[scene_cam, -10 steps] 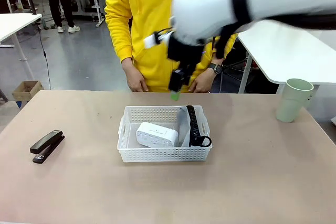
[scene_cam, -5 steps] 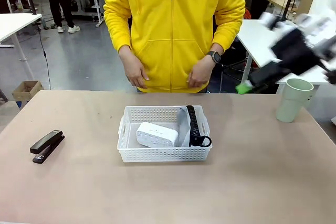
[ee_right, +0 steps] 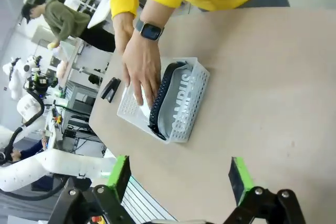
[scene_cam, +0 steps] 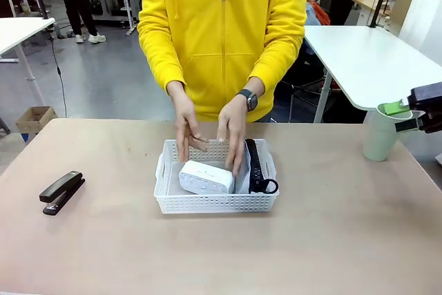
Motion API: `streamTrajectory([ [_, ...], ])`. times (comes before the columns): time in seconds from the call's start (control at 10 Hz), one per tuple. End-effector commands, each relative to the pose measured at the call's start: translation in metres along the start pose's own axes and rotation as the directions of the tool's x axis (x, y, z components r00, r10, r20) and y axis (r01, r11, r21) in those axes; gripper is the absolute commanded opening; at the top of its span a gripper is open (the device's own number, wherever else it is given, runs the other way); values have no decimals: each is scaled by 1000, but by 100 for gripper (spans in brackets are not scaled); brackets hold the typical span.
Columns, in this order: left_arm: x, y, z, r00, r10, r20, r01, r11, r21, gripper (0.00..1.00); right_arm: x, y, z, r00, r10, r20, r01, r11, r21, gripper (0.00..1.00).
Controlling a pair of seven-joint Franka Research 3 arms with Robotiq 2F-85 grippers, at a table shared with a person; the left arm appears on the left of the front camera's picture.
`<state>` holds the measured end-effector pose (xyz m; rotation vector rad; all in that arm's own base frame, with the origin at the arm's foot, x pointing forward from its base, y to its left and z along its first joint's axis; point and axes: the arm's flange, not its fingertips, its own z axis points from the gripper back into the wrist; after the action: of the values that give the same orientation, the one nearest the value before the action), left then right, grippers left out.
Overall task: Efficiently arrange items inside the basket to fit them all.
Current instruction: Pick up the Digital clock and place it inside the Organizing basket.
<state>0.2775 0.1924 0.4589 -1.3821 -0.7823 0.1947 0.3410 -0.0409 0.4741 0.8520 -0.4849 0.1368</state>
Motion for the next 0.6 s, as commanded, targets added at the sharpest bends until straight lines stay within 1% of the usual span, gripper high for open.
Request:
streamTrajectory([
  [0.0,-3,-2,0,1000,-20,-4,20,1000,-10,100,3,27,-7,998,65,-6,-65,998,-1,100],
  [0.5,-3,-2,0,1000,-20,-4,20,1000,-10,100,3,27,-7,998,65,-6,-65,998,-1,100],
])
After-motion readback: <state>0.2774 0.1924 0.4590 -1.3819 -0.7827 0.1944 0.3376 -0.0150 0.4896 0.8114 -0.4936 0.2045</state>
